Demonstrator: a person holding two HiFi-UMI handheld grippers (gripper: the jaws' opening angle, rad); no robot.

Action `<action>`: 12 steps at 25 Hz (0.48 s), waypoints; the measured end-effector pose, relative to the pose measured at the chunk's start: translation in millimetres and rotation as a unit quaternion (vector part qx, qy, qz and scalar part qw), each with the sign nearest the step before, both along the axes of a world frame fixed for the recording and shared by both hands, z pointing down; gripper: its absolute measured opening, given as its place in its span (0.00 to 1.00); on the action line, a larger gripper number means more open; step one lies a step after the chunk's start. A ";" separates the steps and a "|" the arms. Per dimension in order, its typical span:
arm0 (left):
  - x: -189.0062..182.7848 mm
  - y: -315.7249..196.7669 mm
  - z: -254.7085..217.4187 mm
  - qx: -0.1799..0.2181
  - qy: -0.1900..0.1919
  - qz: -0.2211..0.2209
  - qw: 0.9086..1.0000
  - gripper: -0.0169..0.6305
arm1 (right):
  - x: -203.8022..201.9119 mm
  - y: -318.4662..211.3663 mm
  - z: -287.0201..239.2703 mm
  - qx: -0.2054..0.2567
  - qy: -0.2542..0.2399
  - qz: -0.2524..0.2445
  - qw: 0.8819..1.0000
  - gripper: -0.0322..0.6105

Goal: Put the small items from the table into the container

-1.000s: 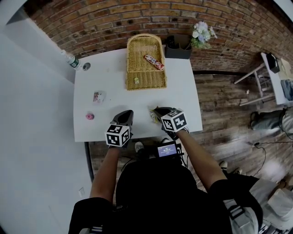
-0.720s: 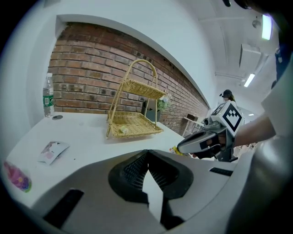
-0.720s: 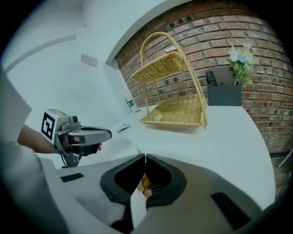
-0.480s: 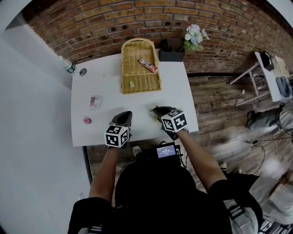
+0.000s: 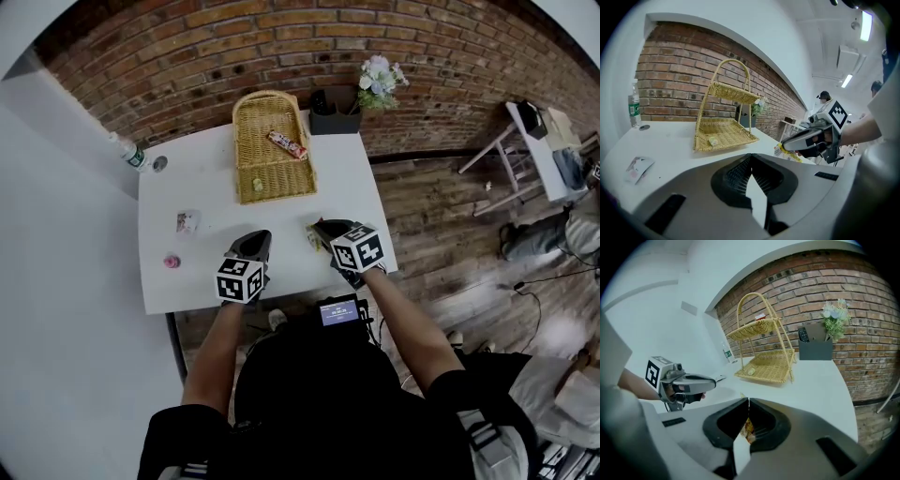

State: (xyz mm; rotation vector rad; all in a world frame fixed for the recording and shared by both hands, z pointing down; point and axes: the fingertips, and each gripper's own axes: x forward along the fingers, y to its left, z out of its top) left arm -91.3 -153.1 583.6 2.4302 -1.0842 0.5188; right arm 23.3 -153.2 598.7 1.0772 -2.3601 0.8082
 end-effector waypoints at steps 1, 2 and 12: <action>1.6 -0.2 0.2 0.000 0.000 0.002 1.000 0.04 | 1.5 -0.4 -0.5 0.000 0.000 0.002 1.000 0.08; 2.8 -0.2 0.7 -0.001 0.000 0.003 1.000 0.04 | 2.7 -0.8 -0.7 0.000 0.000 0.003 1.000 0.08; 1.5 -12.7 -0.3 0.002 -0.002 -0.001 1.000 0.04 | 0.3 -19.3 -8.0 0.011 -0.003 -0.001 1.000 0.08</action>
